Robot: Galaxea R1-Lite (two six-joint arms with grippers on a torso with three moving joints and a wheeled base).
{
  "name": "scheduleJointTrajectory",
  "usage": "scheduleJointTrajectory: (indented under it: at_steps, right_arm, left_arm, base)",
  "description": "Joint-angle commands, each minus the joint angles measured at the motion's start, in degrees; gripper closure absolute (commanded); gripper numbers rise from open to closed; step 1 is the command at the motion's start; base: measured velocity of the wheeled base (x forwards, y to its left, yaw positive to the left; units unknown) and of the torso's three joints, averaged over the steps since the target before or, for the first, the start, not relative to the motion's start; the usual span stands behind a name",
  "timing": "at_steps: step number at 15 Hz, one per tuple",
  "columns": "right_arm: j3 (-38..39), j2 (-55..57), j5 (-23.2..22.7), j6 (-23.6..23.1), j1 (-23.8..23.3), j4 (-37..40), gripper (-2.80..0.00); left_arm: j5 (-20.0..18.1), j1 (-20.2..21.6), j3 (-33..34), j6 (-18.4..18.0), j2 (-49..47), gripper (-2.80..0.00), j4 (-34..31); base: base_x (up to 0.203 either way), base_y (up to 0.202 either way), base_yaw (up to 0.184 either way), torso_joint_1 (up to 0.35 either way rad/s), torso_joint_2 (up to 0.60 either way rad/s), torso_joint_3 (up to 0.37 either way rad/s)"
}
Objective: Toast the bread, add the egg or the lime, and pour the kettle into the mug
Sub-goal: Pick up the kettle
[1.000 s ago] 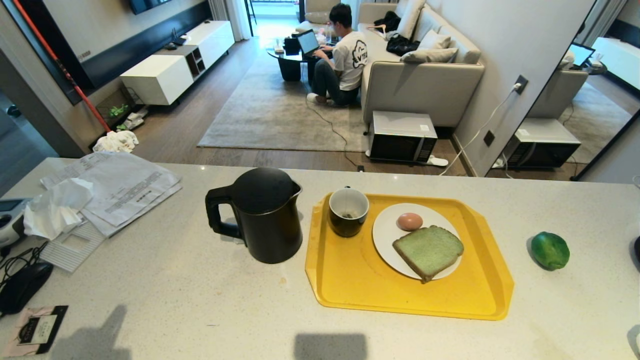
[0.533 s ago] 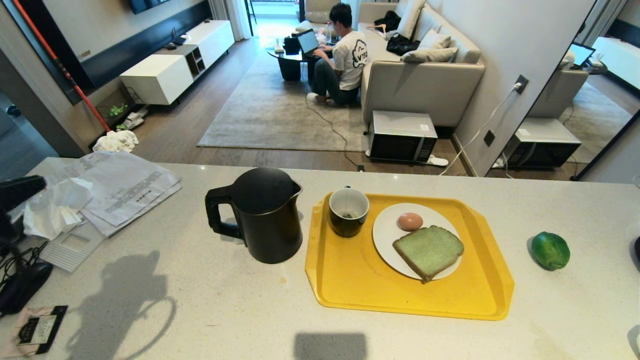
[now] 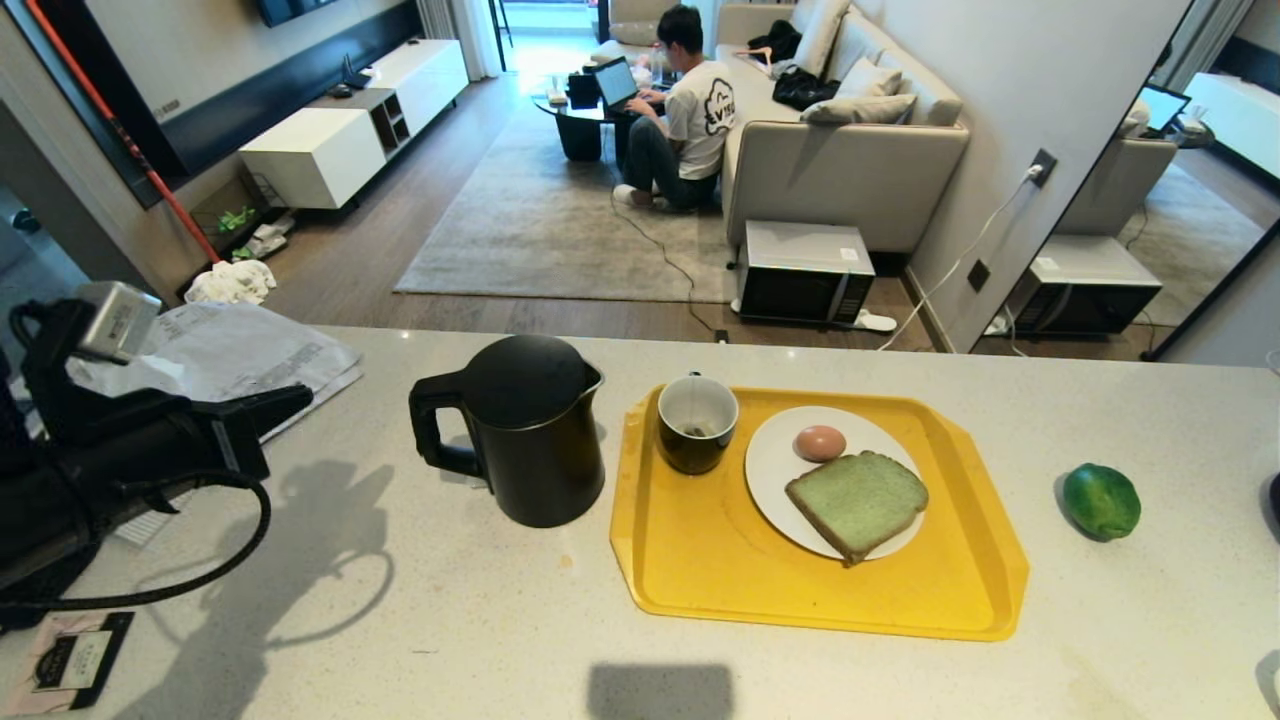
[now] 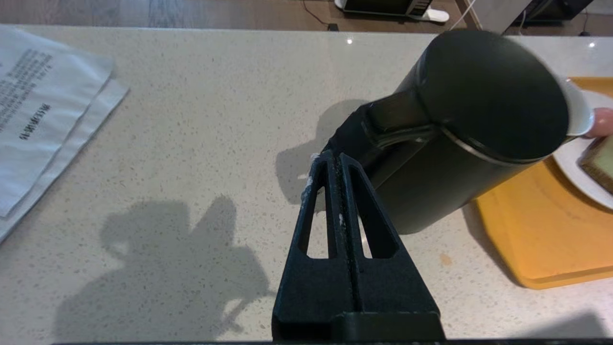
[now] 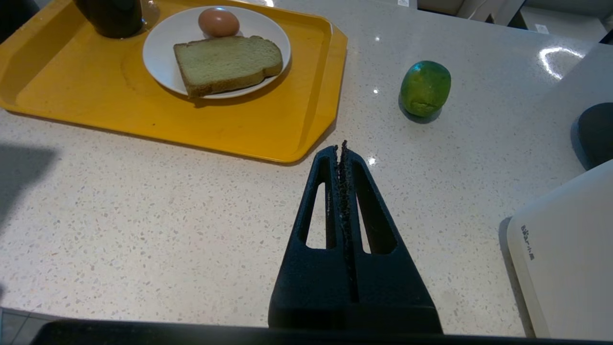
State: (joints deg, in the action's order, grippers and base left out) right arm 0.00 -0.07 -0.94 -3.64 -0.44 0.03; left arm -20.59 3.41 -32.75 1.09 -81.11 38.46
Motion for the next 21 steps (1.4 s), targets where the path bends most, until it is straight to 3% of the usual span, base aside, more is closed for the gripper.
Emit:
scheduleJointTrajectory:
  at_steps: [1, 7, 17, 18, 19, 21]
  right_arm:
    - [0.09, 0.07, -0.03, -0.05, 0.00, -0.01, 0.00]
    - [0.01, 0.07, -0.03, -0.05, 0.00, 0.02, 0.00]
    - [0.09, 0.07, -0.03, -0.05, 0.00, 0.05, 0.00]
    - [0.09, 0.07, -0.03, -0.05, 0.00, -0.03, 0.00]
    - [0.09, 0.07, -0.03, -0.05, 0.00, 0.02, 0.00]
    - [0.09, 0.07, -0.03, -0.05, 0.00, -0.03, 0.00]
  left_arm:
    - [-0.10, -0.66, 3.96, -0.44, -3.81, 0.00, 3.68]
    - [1.87, -1.13, 9.15, -1.70, -5.26, 0.00, 5.21]
    - [7.84, -0.95, 9.20, -1.71, -10.18, 0.00, 7.94]
    - [7.84, -0.87, 9.14, -1.71, -10.73, -1.53, 7.94]
    - [7.84, -0.86, 8.94, -1.26, -10.89, -2.80, 7.94]
    - [7.78, -0.97, 7.37, -1.68, -11.53, -2.80, 8.03]
  base:
    - [0.000, 0.000, 0.000, 0.000, 0.00, 0.000]
    - [0.000, 0.000, 0.000, 0.000, 0.00, 0.000]
    - [0.000, 0.000, 0.000, 0.000, 0.00, 0.000]
    - [0.000, 0.000, 0.000, 0.000, 0.00, 0.000]
    - [0.000, 0.000, 0.000, 0.000, 0.00, 0.000]
    - [0.000, 0.000, 0.000, 0.000, 0.00, 0.000]
